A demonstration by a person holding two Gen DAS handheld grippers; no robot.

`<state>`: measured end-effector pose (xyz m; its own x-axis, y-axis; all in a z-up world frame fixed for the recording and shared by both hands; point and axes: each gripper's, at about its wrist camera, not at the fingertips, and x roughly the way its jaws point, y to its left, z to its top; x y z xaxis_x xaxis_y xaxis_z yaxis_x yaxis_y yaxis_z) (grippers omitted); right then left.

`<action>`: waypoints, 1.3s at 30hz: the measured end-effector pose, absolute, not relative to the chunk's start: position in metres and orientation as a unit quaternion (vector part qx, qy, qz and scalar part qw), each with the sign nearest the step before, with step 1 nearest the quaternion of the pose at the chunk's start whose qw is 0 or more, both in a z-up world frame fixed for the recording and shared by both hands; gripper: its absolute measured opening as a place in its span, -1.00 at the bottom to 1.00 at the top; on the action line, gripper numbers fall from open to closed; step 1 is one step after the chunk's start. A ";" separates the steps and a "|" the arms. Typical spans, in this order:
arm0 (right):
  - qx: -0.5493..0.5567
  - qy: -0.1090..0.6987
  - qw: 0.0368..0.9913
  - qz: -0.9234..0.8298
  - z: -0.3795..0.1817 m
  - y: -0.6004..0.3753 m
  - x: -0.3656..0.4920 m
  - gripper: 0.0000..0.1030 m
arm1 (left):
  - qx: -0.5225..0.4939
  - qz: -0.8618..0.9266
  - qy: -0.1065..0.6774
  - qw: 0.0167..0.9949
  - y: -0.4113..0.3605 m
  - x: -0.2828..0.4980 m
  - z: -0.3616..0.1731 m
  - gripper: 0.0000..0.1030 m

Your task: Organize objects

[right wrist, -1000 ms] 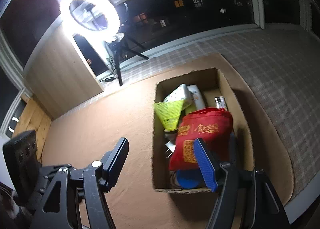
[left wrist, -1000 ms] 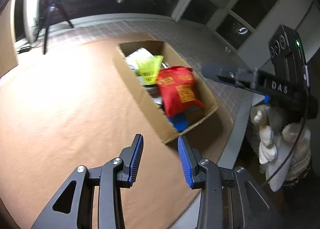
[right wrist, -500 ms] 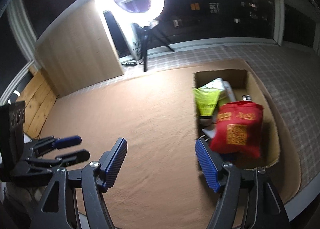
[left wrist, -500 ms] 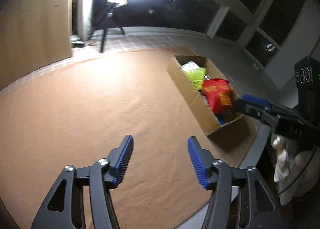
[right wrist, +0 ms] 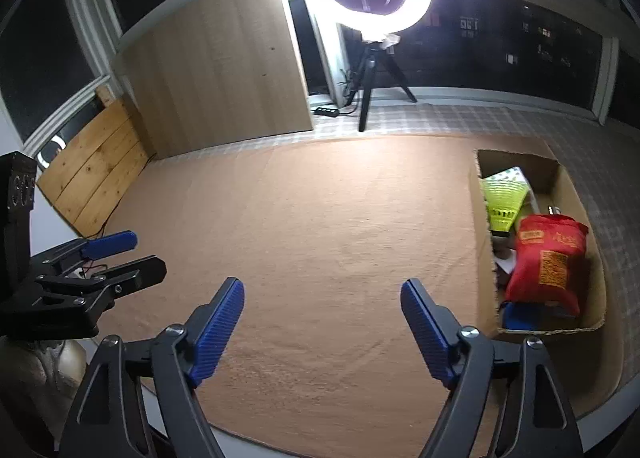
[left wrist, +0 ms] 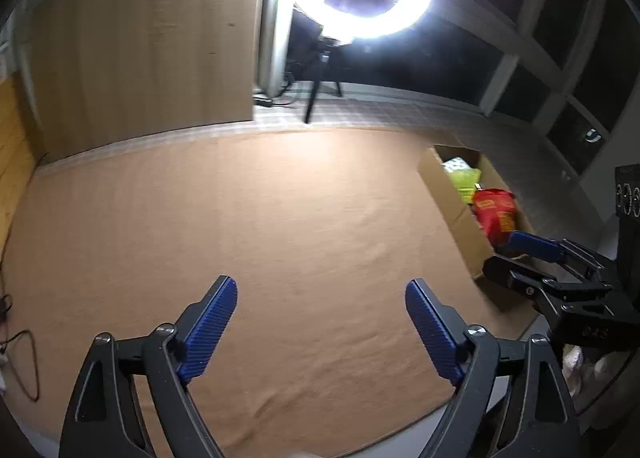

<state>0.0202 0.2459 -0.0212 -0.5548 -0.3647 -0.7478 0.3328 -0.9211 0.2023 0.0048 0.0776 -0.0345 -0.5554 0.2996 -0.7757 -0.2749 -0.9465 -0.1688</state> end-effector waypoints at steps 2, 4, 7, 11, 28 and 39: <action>0.424 -0.010 0.197 -0.884 -0.020 0.236 0.024 0.55 | -0.443 0.884 -0.011 0.146 0.068 0.010 -0.035 0.77; 0.421 -0.004 0.198 -0.885 -0.019 0.228 0.026 0.58 | -0.447 0.884 -0.011 0.133 0.059 0.013 -0.036 0.79; 0.417 0.003 0.190 -0.889 -0.019 0.217 0.027 0.62 | -0.450 0.886 -0.015 0.113 0.047 0.019 -0.039 0.82; 0.415 0.016 0.177 -0.892 -0.019 0.206 0.028 0.63 | -0.450 0.888 -0.016 0.094 0.031 0.024 -0.040 0.89; 0.415 0.004 0.159 -0.896 -0.026 0.181 0.026 0.63 | -0.461 0.884 -0.022 0.069 -0.005 0.021 -0.051 0.96; 0.420 0.017 0.155 -0.894 -0.030 0.171 0.022 0.63 | -0.467 0.881 -0.024 0.067 -0.010 0.008 -0.060 0.97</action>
